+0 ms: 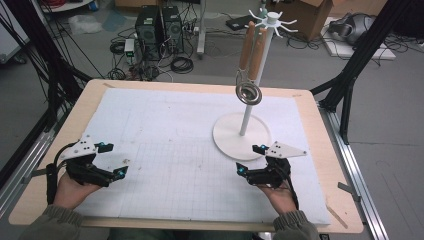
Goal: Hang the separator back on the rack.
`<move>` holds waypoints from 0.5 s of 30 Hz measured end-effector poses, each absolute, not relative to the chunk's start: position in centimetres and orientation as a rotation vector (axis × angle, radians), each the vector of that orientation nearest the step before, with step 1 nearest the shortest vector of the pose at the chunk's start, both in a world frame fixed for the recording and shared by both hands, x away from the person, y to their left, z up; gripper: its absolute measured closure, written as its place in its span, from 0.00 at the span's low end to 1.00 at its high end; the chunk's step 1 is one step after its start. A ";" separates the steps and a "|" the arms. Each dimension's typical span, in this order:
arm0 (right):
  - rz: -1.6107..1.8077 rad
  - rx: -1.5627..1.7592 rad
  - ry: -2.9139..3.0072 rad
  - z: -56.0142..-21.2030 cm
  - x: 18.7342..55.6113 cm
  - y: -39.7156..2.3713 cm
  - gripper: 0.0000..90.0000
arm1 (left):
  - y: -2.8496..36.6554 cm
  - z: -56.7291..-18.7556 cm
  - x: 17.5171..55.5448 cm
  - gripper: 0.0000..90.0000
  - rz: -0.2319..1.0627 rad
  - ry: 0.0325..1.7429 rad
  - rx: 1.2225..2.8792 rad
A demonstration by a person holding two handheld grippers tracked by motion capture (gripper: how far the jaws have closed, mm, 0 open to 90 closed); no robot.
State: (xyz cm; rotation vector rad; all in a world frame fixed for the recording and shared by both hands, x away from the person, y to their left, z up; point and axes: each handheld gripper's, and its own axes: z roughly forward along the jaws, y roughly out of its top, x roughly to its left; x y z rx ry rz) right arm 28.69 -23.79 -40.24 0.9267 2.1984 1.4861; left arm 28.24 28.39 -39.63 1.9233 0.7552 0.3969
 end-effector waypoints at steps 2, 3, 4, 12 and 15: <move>1.496 0.932 2.199 -40.6 28.6 -23.9 0.12 | 28.5 -39.6 28.2 0.02 0.396 0.756 1.925; 1.493 0.935 2.200 -40.7 28.5 -24.0 0.12 | 28.5 -39.6 28.2 0.02 0.397 0.756 1.923; 1.492 0.935 2.191 -40.8 28.4 -24.1 0.12 | 28.5 -39.6 28.3 0.02 0.396 0.756 1.921; 1.480 0.952 2.192 -41.8 27.3 -24.3 0.12 | 28.8 -39.9 28.3 0.02 0.392 0.763 1.918; 1.472 0.949 2.198 -42.1 26.9 -24.2 0.12 | 28.9 -40.1 28.4 0.02 0.389 0.772 1.919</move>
